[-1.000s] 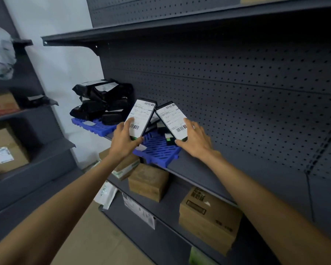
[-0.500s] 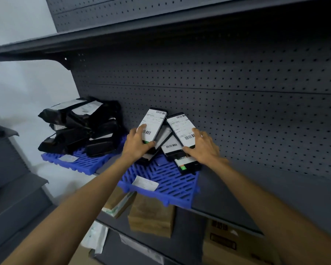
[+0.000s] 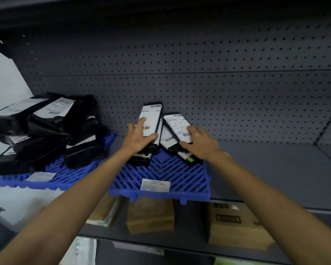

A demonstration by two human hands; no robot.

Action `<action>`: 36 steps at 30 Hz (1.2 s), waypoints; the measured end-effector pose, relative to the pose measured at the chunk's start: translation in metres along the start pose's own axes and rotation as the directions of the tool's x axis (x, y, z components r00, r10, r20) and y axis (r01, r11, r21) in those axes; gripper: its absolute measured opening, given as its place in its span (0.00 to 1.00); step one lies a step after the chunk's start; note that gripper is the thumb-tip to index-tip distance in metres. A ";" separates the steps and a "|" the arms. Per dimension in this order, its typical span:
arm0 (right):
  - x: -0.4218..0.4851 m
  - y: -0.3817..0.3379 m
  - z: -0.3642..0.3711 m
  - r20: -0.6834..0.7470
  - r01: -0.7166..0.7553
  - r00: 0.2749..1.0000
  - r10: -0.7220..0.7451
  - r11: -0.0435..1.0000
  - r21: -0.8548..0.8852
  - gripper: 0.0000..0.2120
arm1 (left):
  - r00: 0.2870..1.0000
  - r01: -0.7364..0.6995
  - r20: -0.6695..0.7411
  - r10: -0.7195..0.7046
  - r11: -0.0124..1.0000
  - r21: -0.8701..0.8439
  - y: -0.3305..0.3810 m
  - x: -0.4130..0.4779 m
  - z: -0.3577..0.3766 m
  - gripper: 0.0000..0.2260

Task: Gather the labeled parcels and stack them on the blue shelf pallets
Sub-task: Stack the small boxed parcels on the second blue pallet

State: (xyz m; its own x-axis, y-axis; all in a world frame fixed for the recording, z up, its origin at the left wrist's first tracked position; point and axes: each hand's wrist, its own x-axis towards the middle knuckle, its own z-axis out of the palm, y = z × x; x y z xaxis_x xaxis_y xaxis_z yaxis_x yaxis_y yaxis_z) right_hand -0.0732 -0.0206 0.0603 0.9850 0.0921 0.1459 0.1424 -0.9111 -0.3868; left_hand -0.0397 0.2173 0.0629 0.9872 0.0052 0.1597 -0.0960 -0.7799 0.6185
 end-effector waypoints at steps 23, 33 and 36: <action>0.019 -0.054 0.016 0.177 0.278 0.950 -0.257 0.954 -0.107 0.42 | 0.952 -0.304 -0.004 0.305 0.946 -0.113 -0.031 -0.019 0.001 0.40; 0.022 -0.074 0.023 0.078 0.352 0.936 -0.343 0.914 -0.203 0.41 | 0.949 -0.307 0.035 0.312 0.945 -0.112 -0.041 -0.029 -0.010 0.40; 0.018 -0.085 0.029 0.064 0.384 0.923 -0.378 0.906 -0.178 0.40 | 0.942 -0.332 0.033 0.335 0.941 -0.070 -0.053 -0.033 -0.021 0.40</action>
State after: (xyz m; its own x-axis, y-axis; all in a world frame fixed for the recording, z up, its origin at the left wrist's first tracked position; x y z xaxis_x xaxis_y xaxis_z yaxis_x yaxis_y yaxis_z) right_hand -0.0643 0.0697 0.0697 0.8620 0.4555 0.2224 0.4896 -0.8618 -0.1325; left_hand -0.0702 0.2714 0.0412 0.9015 -0.2769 0.3325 -0.4272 -0.6917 0.5823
